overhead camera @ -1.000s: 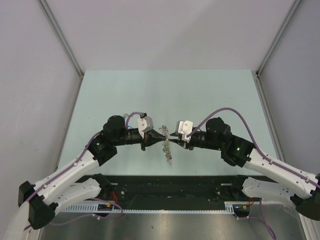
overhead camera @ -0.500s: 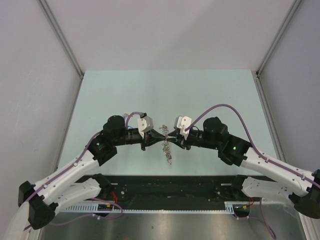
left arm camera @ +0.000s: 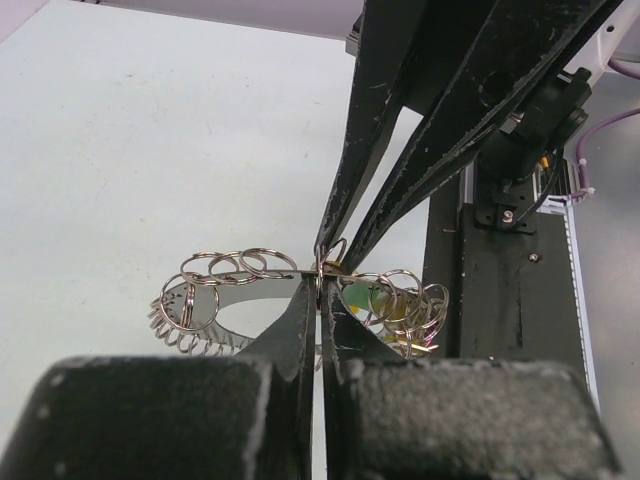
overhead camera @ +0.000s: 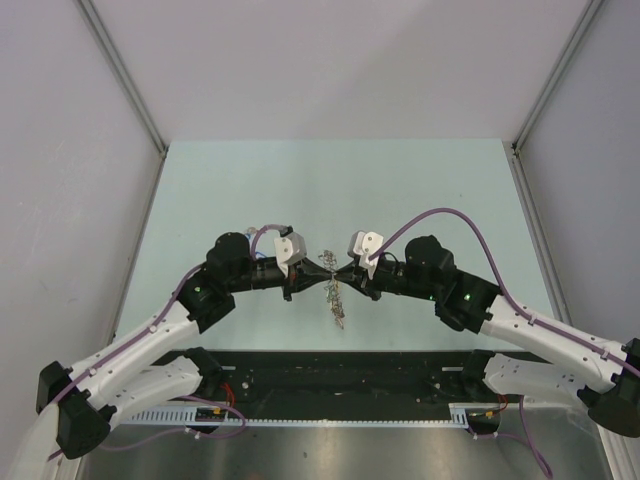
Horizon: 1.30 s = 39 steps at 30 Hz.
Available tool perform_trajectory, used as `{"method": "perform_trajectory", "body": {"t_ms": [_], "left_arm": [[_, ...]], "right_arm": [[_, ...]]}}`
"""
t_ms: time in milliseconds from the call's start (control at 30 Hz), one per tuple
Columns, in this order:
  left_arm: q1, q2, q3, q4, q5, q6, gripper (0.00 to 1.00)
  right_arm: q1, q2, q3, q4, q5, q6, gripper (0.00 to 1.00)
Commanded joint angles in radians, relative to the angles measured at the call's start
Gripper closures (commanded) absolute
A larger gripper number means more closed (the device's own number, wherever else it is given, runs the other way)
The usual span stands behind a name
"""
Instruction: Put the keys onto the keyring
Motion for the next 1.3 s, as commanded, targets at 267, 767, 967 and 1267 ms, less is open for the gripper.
{"method": "perform_trajectory", "body": {"t_ms": [267, 767, 967, 1267], "left_arm": [[0.005, -0.033, 0.001, 0.094, -0.015, -0.035, 0.90], [0.005, 0.038, 0.132, -0.201, 0.089, 0.083, 0.60], [0.005, 0.114, 0.167, -0.255, 0.155, 0.132, 0.65], [0.004, 0.187, 0.207, -0.319, 0.164, 0.242, 0.71]], "right_arm": [[0.007, -0.005, -0.005, 0.022, 0.014, -0.014, 1.00], [0.005, -0.017, 0.000, 0.000, -0.007, -0.131, 1.00], [0.005, -0.020, 0.003, -0.023, -0.020, -0.159, 1.00], [0.004, -0.035, 0.006, -0.049, -0.044, -0.183, 1.00]]}}
